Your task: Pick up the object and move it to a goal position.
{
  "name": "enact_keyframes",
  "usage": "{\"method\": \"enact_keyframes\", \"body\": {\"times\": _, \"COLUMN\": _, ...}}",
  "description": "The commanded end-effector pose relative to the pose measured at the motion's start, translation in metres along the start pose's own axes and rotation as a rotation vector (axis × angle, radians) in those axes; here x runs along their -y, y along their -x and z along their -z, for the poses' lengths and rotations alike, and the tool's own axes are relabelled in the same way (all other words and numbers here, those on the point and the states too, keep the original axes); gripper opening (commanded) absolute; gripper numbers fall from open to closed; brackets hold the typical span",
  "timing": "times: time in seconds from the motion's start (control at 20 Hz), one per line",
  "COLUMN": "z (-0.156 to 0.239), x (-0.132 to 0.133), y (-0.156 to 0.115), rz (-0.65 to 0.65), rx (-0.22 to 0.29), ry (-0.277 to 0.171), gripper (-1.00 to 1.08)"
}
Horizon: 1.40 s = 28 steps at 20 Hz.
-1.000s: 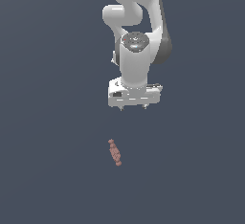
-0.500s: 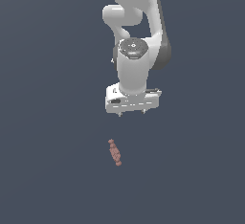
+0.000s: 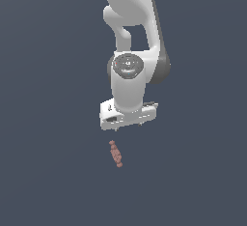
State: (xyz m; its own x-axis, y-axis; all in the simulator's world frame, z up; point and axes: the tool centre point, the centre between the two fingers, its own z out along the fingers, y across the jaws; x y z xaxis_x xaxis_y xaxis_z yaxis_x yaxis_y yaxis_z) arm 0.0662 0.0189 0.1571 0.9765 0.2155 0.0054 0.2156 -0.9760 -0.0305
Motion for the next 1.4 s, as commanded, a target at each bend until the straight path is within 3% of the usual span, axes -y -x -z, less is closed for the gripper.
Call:
{"method": "enact_keyframes", "body": {"times": 0.0, "z": -0.004, "x": -0.01, "y": -0.011, "rz": 0.031, "rx": 0.001, "ry": 0.004, "gripper": 1.0}}
{"method": "enact_keyframes", "body": {"times": 0.7, "z": -0.029, "x": -0.057, "y": -0.054, "rz": 0.166, "rx": 0.006, "ry": 0.025, "gripper": 1.0}}
{"method": "enact_keyframes", "body": {"times": 1.35, "z": -0.037, "x": -0.068, "y": -0.06, "rz": 0.192, "rx": 0.009, "ry": 0.03, "gripper": 1.0}}
